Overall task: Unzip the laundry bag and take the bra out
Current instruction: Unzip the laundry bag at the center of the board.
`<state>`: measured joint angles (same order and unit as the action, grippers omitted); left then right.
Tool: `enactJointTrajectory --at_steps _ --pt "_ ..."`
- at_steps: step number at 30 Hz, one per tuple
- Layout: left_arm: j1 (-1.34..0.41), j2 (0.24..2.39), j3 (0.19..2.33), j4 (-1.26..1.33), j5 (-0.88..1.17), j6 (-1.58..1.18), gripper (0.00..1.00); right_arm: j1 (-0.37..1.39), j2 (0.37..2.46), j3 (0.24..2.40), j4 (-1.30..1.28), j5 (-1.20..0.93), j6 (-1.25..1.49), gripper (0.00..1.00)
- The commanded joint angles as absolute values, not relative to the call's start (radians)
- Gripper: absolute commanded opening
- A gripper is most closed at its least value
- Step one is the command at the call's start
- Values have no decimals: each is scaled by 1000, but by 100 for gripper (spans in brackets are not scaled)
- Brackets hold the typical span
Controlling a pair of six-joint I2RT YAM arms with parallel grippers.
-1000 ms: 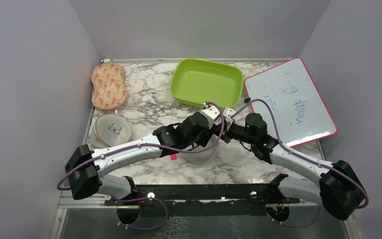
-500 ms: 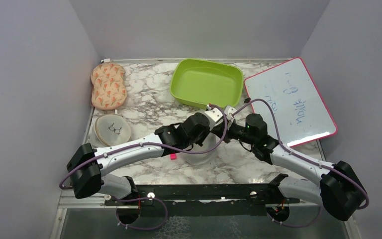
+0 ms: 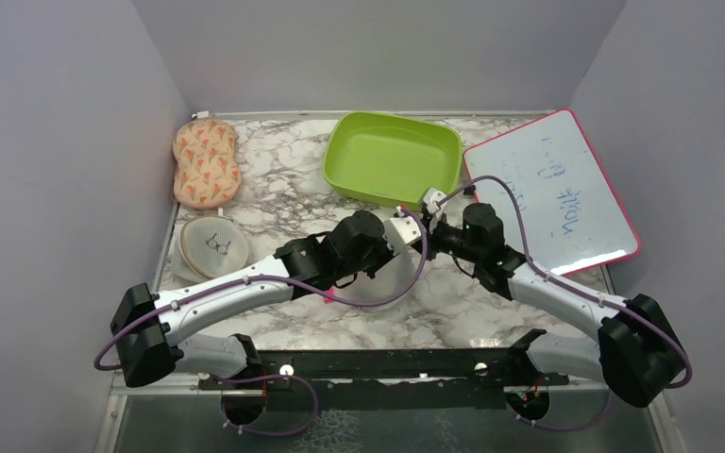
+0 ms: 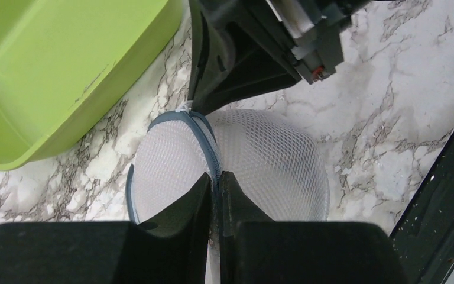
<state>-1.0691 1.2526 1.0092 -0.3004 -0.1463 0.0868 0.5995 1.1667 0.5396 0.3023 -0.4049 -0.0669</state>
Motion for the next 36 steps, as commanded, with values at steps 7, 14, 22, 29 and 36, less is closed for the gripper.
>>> enactJointTrajectory --at_steps 7,14,22,29,36 --pt "-1080 1214 1096 -317 -64 81 0 544 1274 619 321 -433 -133 1" --pt "-1080 1188 1112 -332 -70 20 0 545 1300 608 371 -569 -166 1" --pt "-1080 1134 1032 -156 -39 63 0 547 1453 552 741 -766 -32 1" --pt "-1081 1163 1075 -184 -10 66 0 546 1495 528 809 -765 -63 1" --pt "-1080 1206 1145 -346 -174 -6 0 545 1475 555 694 -728 -70 8"
